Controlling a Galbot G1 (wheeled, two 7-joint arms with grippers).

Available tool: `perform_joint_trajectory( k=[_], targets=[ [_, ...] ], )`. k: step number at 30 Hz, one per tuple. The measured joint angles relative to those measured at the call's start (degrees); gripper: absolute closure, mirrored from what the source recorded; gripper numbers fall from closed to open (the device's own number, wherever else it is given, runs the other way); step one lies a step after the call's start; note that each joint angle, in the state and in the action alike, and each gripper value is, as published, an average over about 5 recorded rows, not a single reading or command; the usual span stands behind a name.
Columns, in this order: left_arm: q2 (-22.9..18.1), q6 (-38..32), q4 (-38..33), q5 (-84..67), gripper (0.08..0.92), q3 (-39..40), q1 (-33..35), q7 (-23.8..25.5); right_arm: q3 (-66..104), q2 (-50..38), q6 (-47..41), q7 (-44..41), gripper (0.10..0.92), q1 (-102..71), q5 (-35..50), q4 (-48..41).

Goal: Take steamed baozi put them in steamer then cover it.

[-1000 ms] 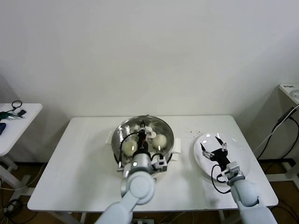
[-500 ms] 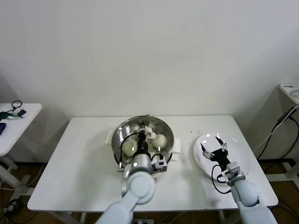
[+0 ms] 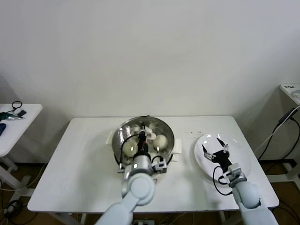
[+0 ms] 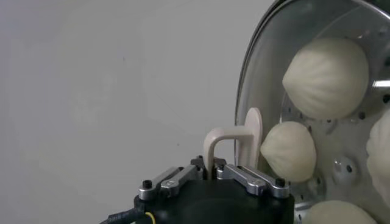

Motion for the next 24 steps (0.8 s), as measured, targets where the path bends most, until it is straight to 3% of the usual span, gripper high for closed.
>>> perform_joint_trajectory(
  k=[6,24],
  targets=[
    [0.50,-0.03,-0.59,0.10,0.799,0.00,0.07,0.34,0.46,-0.01,-0.27,-0.61,0.203,-0.03,0.21,0.00],
    [4.46,0.02,-8.20,-4.17,0.273,-0.95,3.13,1.40,1.55,-0.57,-3.35,-1.69,0.203,-0.29,2.29,0.87]
  ],
)
